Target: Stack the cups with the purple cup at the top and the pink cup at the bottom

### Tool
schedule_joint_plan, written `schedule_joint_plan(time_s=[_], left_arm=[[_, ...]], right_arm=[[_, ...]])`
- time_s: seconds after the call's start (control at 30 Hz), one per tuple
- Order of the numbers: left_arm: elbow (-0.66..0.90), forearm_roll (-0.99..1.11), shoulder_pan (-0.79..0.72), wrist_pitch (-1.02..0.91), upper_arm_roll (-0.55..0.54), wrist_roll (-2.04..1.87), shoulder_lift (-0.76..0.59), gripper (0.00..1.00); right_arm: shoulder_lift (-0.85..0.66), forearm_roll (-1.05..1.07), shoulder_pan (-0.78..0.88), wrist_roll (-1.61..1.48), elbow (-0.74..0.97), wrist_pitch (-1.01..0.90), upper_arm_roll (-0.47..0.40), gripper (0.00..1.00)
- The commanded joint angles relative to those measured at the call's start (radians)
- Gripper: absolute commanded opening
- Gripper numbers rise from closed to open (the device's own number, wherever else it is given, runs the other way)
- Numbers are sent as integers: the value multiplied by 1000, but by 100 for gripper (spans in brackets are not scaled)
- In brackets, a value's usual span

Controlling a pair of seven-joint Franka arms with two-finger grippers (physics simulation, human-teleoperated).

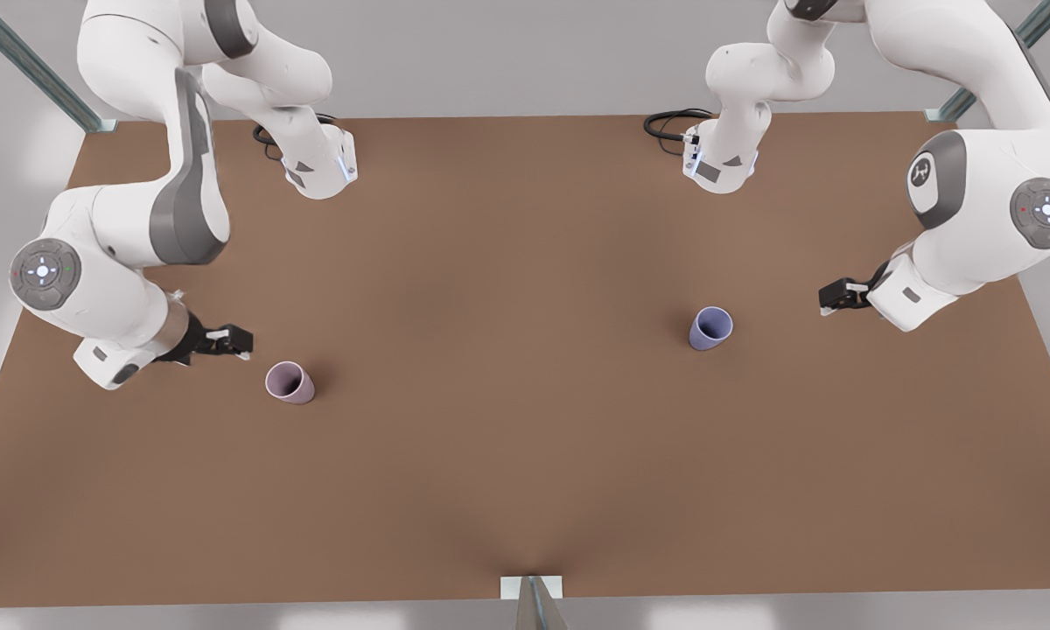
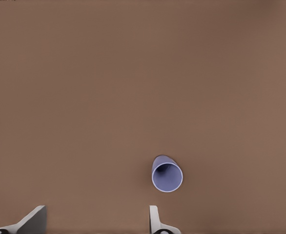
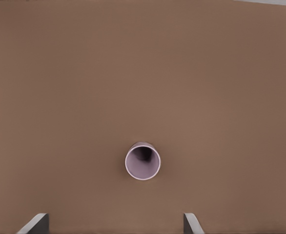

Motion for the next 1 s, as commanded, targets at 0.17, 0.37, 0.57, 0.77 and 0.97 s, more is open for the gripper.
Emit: schedule_joint_plan(time_s=[0.17, 0.37, 0.57, 0.77, 0.97], left_arm=[[-30, -3, 0, -23, 0, -3, 5, 100], [-63, 0, 0, -23, 0, -3, 1, 100], [-78, 2, 0, -24, 0, -5, -1, 100], [-84, 2, 0, -24, 0, -3, -1, 100], [-86, 2, 0, -26, 0, -3, 2, 100]], right_arm=[[37, -14, -5, 2, -32, 59, -1, 100], [40, 38, -39, 0, -262, 261, -1, 100], [61, 40, -109, -38, -434, 429, 1, 100], [142, 71, -97, -48, -474, 554, 11, 100], [146, 72, -129, -135, -514, 558, 11, 100]])
